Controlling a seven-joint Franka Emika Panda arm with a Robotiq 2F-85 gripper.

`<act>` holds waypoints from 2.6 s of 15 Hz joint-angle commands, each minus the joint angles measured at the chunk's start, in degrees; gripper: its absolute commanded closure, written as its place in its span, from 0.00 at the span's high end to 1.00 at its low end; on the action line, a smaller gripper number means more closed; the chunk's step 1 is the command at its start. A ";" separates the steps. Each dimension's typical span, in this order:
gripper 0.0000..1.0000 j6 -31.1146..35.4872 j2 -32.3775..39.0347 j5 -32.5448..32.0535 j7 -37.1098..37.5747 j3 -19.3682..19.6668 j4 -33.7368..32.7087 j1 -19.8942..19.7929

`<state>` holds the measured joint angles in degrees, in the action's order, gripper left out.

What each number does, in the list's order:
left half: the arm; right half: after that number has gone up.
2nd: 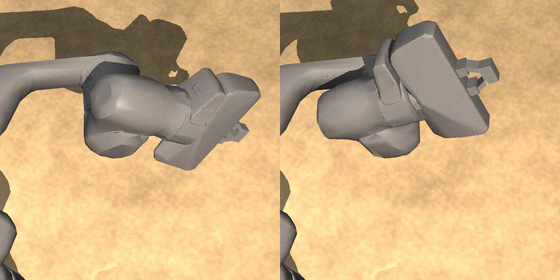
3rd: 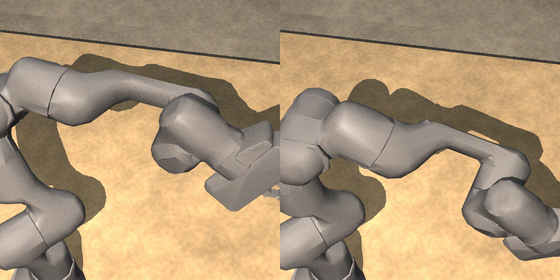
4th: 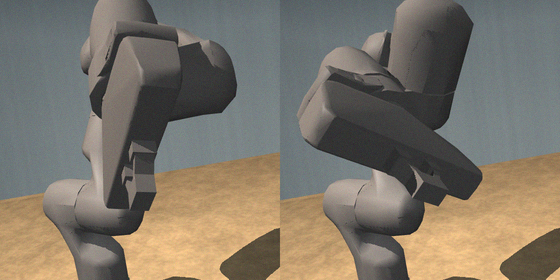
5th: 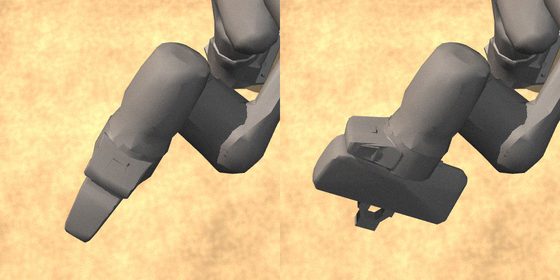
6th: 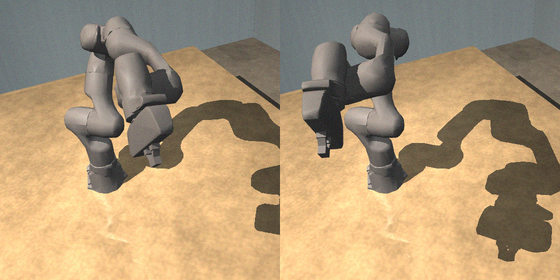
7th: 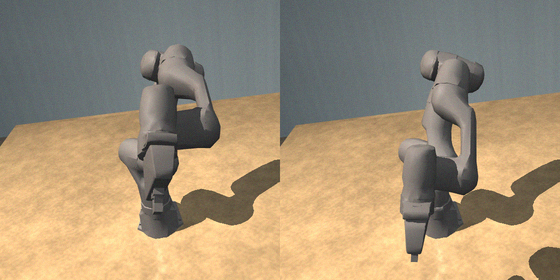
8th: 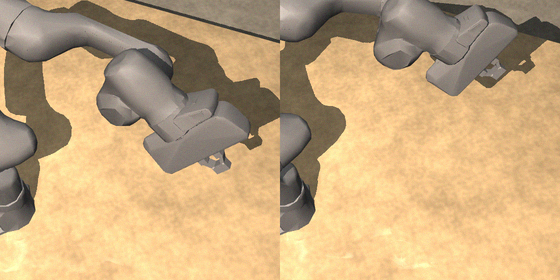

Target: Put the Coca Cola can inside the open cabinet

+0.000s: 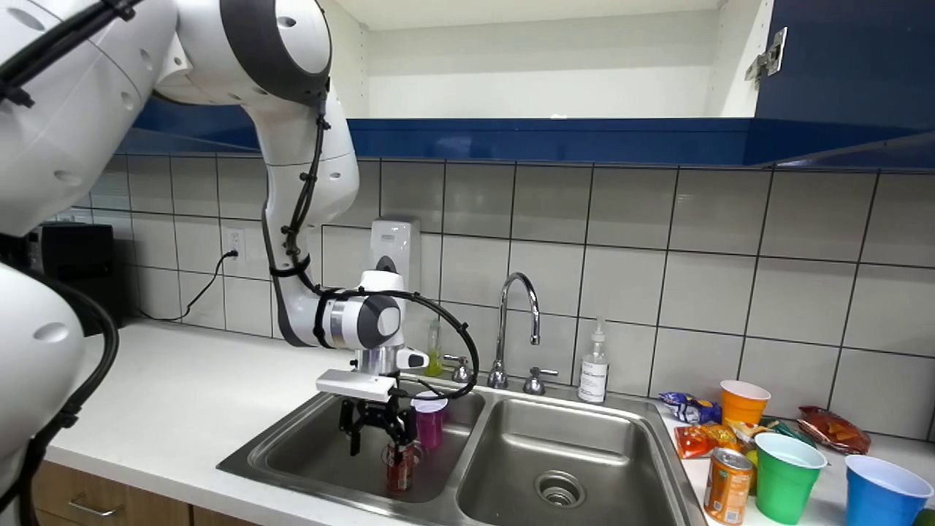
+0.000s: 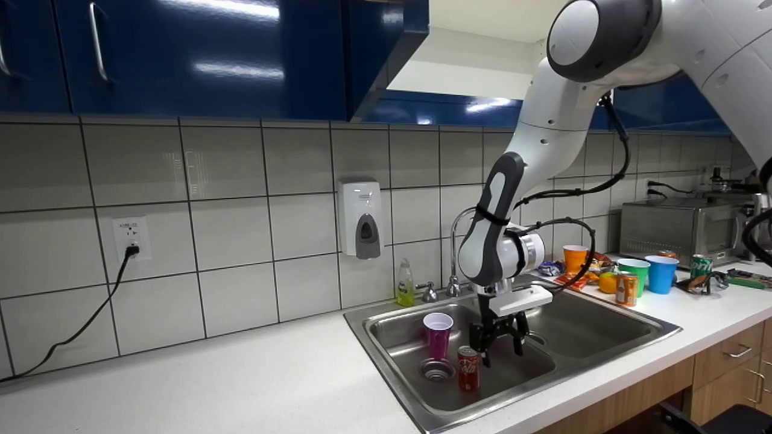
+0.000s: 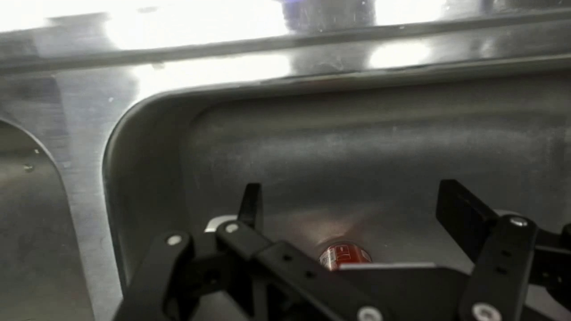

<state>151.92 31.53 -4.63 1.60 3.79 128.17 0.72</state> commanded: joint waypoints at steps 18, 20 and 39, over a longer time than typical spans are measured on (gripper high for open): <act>1.00 11.76 7.82 0.58 2.75 1.50 -3.29 2.98; 1.00 12.81 8.25 0.76 3.29 1.72 -3.28 3.09; 1.00 20.63 11.39 1.91 4.77 3.46 -4.11 4.82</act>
<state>170.94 42.12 -3.73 4.97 6.15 124.56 4.00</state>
